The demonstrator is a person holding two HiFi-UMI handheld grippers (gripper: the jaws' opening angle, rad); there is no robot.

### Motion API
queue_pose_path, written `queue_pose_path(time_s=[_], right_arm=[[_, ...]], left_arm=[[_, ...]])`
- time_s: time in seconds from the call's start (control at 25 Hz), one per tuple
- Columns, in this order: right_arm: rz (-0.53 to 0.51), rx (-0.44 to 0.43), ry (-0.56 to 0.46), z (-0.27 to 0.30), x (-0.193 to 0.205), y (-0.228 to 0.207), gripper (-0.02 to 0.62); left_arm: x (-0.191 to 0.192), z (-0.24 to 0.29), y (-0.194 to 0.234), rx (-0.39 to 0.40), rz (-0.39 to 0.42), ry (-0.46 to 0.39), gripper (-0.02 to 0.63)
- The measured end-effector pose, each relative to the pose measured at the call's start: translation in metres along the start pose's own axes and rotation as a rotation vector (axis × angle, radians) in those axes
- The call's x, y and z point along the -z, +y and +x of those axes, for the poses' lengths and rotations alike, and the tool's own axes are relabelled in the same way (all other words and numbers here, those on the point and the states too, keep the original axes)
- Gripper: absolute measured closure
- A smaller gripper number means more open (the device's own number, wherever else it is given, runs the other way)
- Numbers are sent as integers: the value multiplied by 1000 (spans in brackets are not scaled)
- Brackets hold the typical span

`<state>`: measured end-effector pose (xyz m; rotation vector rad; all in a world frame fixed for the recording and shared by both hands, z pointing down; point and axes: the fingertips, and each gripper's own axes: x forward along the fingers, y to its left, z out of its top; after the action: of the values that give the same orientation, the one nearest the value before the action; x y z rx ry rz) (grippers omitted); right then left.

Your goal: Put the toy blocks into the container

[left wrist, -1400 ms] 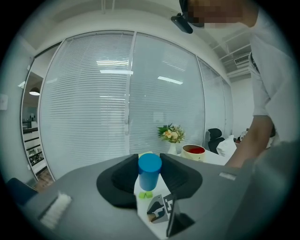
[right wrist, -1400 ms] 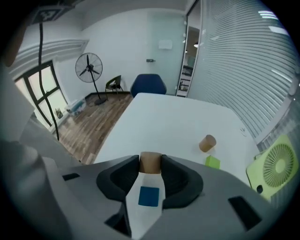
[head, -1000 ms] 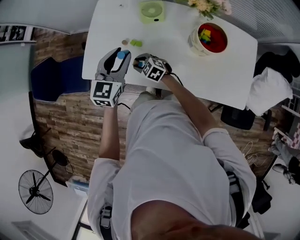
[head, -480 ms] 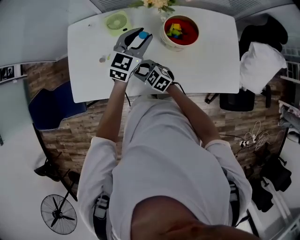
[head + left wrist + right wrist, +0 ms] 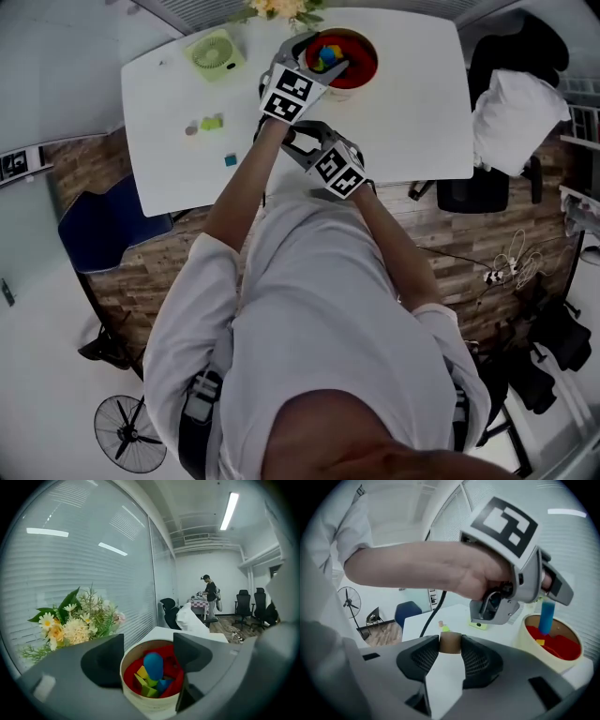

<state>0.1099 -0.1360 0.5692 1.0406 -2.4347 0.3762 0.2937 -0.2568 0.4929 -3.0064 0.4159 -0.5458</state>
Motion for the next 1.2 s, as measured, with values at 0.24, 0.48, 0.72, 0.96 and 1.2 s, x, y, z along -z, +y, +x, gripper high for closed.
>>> queue_pose_path(time_s=[0.24, 0.48, 0.72, 0.96, 1.2], right_arm=[[17, 25, -34, -21, 0, -9, 442], [45, 80, -103, -54, -13, -23, 442], [133, 290, -264, -111, -44, -85, 442], [71, 434, -322, -134, -84, -153, 442], [27, 470, -243, -105, -92, -206, 440]], left_arm=[[-3, -6, 4, -16, -14, -25, 269], [4, -68, 23, -111, -11, -82, 611], [30, -160, 33, -243, -9, -35, 611], [56, -254, 13, -367, -70, -10, 609], [98, -324, -12, -476, -167, 25, 609]])
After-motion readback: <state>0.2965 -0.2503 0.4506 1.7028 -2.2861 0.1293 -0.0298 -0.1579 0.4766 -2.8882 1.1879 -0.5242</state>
